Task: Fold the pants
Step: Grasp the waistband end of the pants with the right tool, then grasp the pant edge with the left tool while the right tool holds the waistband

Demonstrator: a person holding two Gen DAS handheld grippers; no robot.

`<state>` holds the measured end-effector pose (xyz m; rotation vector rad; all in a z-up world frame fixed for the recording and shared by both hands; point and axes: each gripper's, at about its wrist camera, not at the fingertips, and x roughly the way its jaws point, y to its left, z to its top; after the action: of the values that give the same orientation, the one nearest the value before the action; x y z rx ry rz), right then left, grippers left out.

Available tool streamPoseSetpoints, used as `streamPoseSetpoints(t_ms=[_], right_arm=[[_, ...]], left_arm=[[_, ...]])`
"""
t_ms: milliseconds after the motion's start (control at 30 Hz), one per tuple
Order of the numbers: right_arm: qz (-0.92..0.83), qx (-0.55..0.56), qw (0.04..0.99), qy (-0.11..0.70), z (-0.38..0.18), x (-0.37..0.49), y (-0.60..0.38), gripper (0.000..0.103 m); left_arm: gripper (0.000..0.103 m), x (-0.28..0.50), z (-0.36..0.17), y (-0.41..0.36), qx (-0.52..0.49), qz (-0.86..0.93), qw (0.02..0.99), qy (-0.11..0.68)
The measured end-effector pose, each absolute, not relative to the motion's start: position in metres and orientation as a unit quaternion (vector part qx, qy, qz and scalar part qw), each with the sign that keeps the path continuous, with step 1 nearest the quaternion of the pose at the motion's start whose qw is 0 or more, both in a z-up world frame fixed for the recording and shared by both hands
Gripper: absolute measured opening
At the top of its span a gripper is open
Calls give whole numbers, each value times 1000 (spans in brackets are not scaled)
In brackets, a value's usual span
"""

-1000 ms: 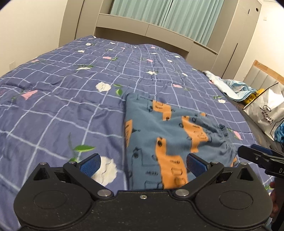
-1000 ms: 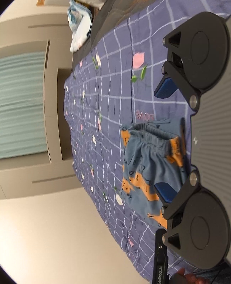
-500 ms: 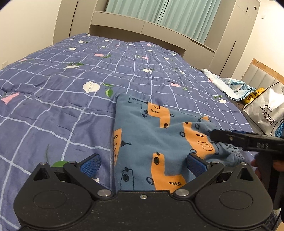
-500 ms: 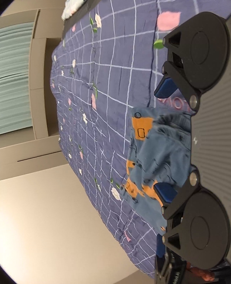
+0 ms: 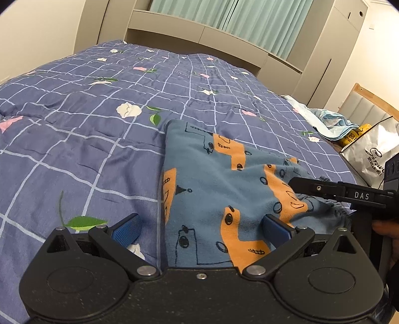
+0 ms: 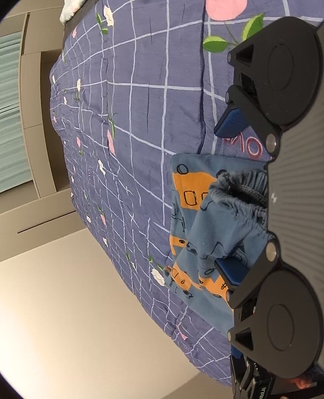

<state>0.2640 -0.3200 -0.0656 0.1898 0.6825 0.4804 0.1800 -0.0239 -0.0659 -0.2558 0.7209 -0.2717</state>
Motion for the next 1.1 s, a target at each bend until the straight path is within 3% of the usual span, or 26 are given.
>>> streamPoseSetpoints(t_ms=[300,533,633,700,900,1033,1100], right_arm=[[240,100,911,319,-64,260,-322,102],[271,147,893,327,-62,265,-335,80],[271,156,889,333,-61,268,-341,71],[268,154,890,336,-60,268,-341,67],[260,181,888,334,-59,263,-342,55],[249,184,891,332,-58,259,-343,38],[241,171,895,334,-55,256,-340,35]], left_arm=[[103,175,-69,-16,-140,-142,913,355],[102,172,-67,-13,-139,-158,907,365],[102,170,-66,-2,-192,-159,901,356],[91,171,-66,1,-203,-160,897,359],[71,172,-61,0,-200,-163,892,371],[54,171,-57,-4,-186,-160,894,375],[45,171,-54,-5,-184,-157,895,375]])
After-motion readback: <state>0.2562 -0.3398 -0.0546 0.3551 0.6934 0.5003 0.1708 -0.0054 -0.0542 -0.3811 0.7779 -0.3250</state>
